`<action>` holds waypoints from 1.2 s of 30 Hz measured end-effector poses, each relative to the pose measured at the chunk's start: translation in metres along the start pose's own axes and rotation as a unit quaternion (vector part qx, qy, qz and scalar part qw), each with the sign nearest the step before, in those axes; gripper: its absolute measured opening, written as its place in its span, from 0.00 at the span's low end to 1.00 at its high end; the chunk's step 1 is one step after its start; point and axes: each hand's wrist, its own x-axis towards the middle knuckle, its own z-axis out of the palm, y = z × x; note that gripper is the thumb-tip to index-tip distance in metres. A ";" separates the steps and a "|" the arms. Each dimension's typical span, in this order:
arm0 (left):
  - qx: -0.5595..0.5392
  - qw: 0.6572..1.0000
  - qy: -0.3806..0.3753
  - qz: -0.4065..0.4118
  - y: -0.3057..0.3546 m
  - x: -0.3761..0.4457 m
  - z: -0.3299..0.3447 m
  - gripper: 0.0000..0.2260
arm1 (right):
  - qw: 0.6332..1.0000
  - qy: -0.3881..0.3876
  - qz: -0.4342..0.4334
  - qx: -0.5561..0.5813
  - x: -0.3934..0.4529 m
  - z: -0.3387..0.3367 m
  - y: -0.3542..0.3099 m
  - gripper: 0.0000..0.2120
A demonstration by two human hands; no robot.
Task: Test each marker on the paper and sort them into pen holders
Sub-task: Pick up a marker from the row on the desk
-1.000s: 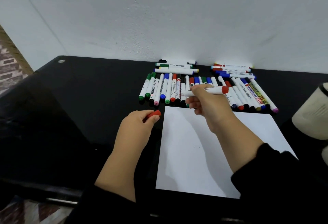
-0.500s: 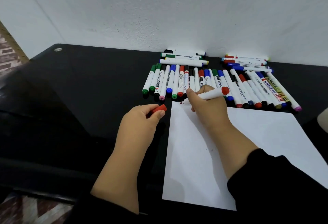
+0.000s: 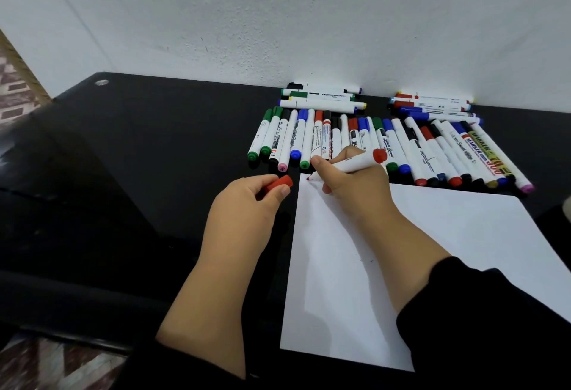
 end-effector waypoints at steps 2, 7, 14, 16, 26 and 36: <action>-0.005 1.000 -0.004 -0.002 0.001 0.000 0.001 0.14 | 1.000 -0.004 -0.004 -0.022 0.001 0.000 0.000 0.14; -0.005 1.000 -0.011 -0.009 0.004 0.000 0.002 0.15 | 0.999 0.029 0.013 -0.018 0.004 -0.001 0.002 0.12; 0.004 1.000 -0.010 -0.016 0.005 -0.001 -0.002 0.16 | 1.000 0.009 0.011 -0.022 0.003 0.000 0.000 0.13; 0.008 1.000 -0.015 -0.017 0.005 -0.001 -0.002 0.16 | 1.000 0.013 0.017 -0.019 0.002 -0.003 0.000 0.13; 0.002 1.000 -0.017 -0.017 0.004 0.000 -0.001 0.16 | 0.999 0.029 0.013 -0.024 0.003 -0.004 0.001 0.11; 0.012 0.999 -0.026 -0.019 0.006 -0.001 -0.001 0.16 | 0.999 0.049 0.014 -0.017 0.003 -0.006 0.002 0.13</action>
